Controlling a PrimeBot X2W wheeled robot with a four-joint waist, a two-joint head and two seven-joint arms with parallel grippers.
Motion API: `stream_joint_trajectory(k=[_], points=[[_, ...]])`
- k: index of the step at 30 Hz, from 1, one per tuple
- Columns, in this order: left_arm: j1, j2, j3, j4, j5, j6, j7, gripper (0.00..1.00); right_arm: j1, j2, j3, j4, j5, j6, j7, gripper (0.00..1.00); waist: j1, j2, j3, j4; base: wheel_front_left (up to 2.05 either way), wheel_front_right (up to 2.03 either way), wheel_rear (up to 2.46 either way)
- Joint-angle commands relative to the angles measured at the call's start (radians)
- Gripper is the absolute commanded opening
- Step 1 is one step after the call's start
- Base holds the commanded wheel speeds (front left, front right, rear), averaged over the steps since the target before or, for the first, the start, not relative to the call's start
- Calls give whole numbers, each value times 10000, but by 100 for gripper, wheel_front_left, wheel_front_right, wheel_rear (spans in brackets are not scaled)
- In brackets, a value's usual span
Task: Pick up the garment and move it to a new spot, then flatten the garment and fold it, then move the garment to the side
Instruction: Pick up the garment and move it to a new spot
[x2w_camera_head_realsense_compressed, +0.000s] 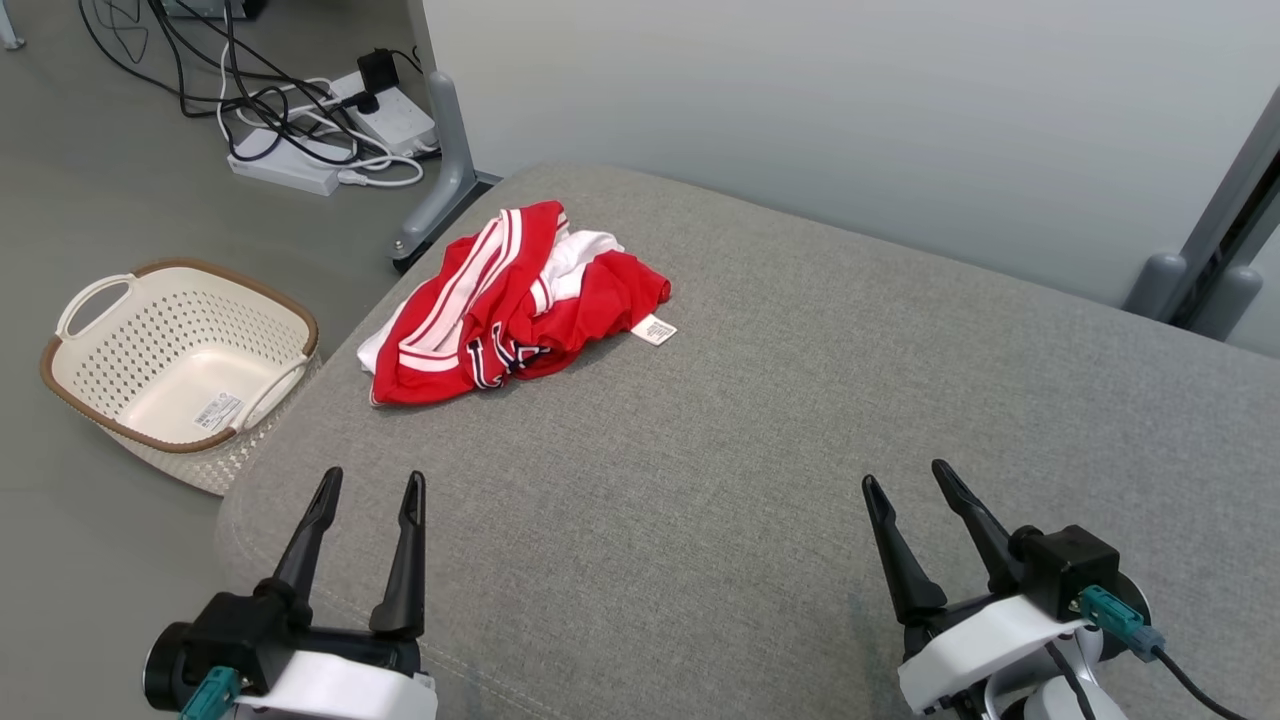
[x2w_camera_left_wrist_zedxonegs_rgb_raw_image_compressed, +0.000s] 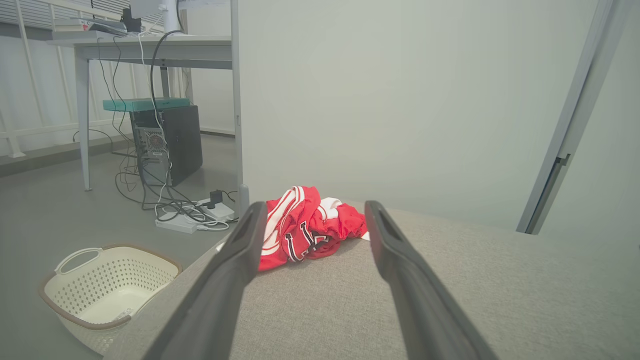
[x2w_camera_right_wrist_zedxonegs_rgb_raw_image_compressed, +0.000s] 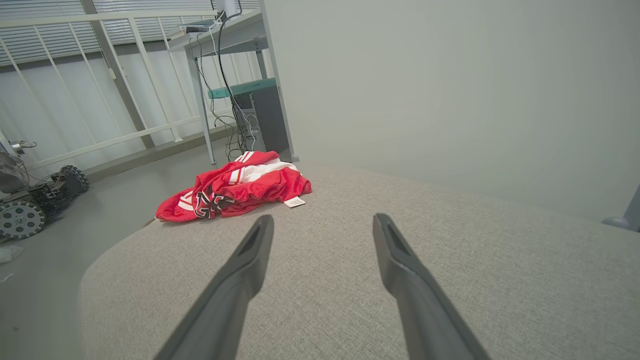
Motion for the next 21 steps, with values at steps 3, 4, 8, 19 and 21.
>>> stream_joint_trajectory(k=[3, 4, 8, 19, 21], points=[[-324, 35, 135, 30, -114, -30, -14, 100, -102, -60, -163, -91, -254, -3, -45, 100, 0, 0, 261, 27, 0, 0, 0], [-390, 36, 186, 47, -137, -48, -14, 100, -129, -62, -249, -125, -346, -3, -45, 100, 0, 0, 367, 37, 0, 0, 0], [-859, 32, 317, 381, -323, -144, -14, 100, -218, -240, -598, -302, -687, -3, -45, 100, 0, 0, 925, 89, 0, 0, 0], [-3871, 835, -10, 2477, -1314, -466, -12, 100, -1362, -1057, -1097, -1282, -1671, -3, -45, 100, 0, 0, 3208, -350, 0, 0, 0], [-4595, 1307, -386, 3212, -1712, -464, -12, 100, -1627, -1164, -1068, -1469, -1811, -3, -45, 100, 0, 0, 3618, -499, 0, 0, 0]])
